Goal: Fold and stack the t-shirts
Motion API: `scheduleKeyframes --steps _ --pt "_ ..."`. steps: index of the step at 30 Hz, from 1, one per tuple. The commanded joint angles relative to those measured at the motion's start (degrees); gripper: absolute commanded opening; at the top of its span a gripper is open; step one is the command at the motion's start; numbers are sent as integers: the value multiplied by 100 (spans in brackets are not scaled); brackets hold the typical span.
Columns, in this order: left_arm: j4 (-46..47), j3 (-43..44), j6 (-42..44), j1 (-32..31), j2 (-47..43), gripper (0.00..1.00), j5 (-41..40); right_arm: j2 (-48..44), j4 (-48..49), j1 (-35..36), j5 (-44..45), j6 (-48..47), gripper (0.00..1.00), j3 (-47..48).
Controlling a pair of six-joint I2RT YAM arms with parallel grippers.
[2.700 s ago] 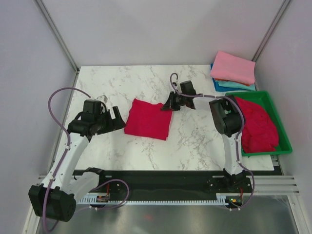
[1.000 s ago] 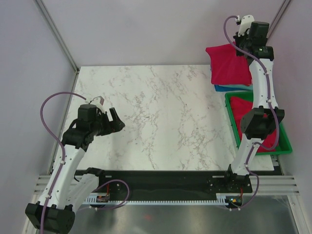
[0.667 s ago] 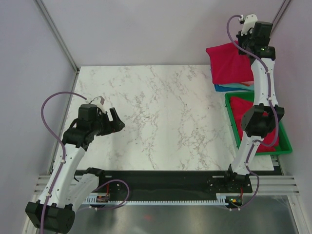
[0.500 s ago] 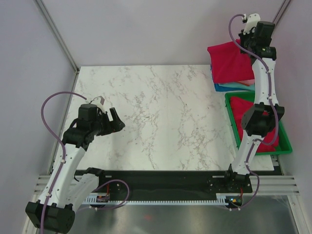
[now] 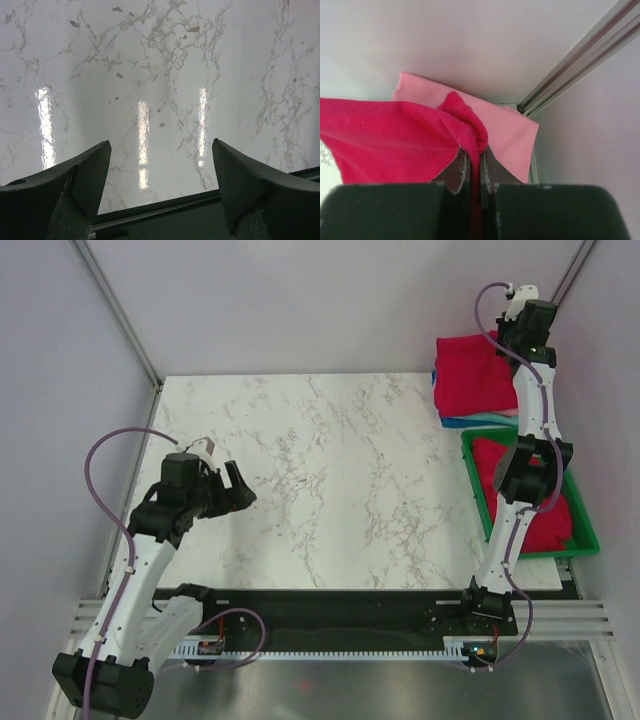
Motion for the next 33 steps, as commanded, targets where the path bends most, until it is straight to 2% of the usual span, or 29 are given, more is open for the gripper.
scheduleKeyframes --steps 1,12,22,25,26,29,30,32,33 --pt "216 -11 -60 -11 -20 89 -117 243 800 -95 463 306 0 405" --pt "207 -11 -68 -11 -72 89 -187 903 1661 -227 1097 465 0 519" --pt "215 -11 -77 -11 -108 89 -223 1588 2128 -377 1054 473 0 405" --pt "207 -19 -77 -11 -107 89 -223 1782 2171 -377 1037 500 6 379" --pt "207 -19 -77 -11 -108 89 -223 1817 2189 -377 1045 517 9 370" --pt "207 -19 -77 -11 -99 89 -231 1861 2303 -377 1037 605 36 361" --pt "207 -19 -77 -11 -90 89 -231 1853 2364 -377 1063 631 55 370" --pt "207 -19 -77 -11 -99 89 -240 1800 2453 -377 1107 745 77 379" --pt "198 -19 -77 -11 -107 89 -232 1730 2496 -377 1133 772 93 379"
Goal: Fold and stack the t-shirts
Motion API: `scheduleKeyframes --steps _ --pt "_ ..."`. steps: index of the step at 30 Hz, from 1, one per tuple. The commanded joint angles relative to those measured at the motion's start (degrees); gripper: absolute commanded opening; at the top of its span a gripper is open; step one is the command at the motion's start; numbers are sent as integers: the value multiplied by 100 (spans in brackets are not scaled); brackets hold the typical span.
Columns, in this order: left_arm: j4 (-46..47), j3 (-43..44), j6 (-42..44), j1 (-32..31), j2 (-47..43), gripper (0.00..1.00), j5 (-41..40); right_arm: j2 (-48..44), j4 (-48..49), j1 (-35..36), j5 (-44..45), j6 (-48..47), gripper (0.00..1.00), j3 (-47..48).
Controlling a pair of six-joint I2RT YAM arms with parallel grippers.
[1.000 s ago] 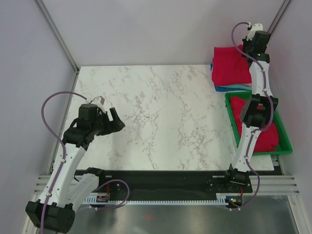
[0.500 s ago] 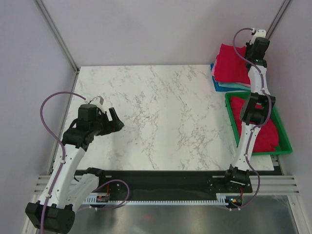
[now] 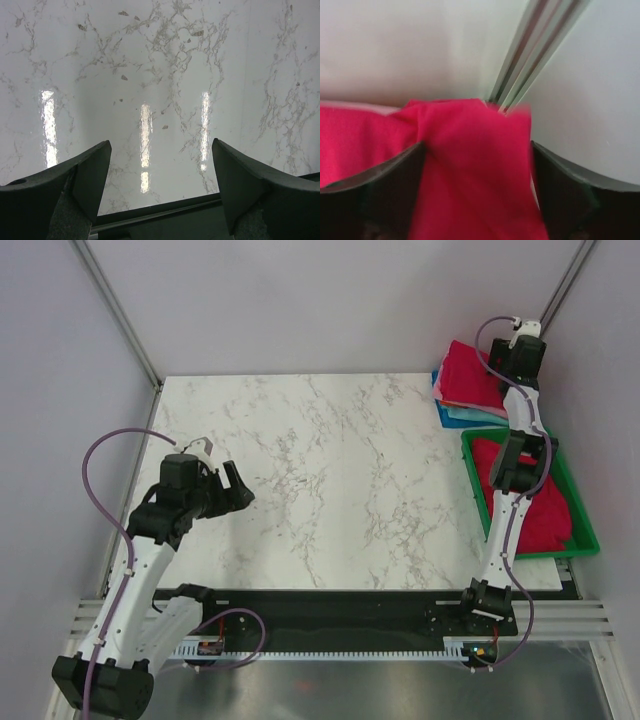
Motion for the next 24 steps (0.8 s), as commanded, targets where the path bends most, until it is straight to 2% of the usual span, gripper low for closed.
scheduleKeyframes --steps 1,6,12,18,20,24 --pt "207 -28 -77 -11 -62 89 -98 -241 645 -29 223 193 98 167" --pt "207 -11 -77 -11 -141 89 -72 -768 989 -99 540 632 98 62" --pt "224 -11 -77 -11 -316 89 -89 -1830 1261 -336 716 1702 98 -412" --pt "233 -11 -77 7 -483 89 -116 -3446 1534 -460 656 2284 98 -1905" --pt "224 -2 -95 7 -536 89 -142 -3948 1517 -469 611 2600 98 -2704" --pt "259 -11 -77 24 -624 91 -46 -5703 1569 -407 -195 3444 98 -4575"
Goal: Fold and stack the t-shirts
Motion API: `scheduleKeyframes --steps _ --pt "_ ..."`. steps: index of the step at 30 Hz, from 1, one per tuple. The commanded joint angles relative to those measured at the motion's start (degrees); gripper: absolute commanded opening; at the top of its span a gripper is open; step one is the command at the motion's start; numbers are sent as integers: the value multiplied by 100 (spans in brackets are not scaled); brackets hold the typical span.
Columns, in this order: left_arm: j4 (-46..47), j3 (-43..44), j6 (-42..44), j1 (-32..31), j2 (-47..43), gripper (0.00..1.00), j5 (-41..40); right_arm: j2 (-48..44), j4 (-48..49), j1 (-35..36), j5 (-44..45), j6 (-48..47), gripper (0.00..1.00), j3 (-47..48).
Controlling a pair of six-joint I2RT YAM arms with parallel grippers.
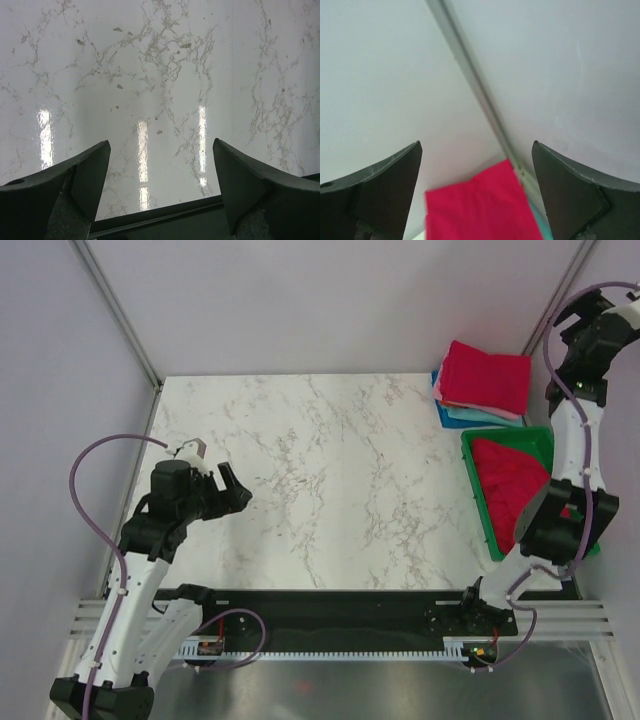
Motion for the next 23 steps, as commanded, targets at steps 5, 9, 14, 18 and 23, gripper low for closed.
scheduleKeyframes --steps 5,9,14,18,23 --pt "310 16 -16 31 -172 93 246 -2723 115 1358 -414 721 98 -3543" --pt "336 33 37 31 -304 93 396 -3979 -615 2653 8 727 98 -4634" --pt "354 7 37 31 -524 96 317 -5193 -1123 3673 282 1333 98 -6339" --pt "415 -11 107 31 -576 96 475 -5713 -1775 4113 342 1536 98 -6736" --pt "504 -63 195 31 -752 95 405 -6249 -2600 4211 606 1405 98 -6640"
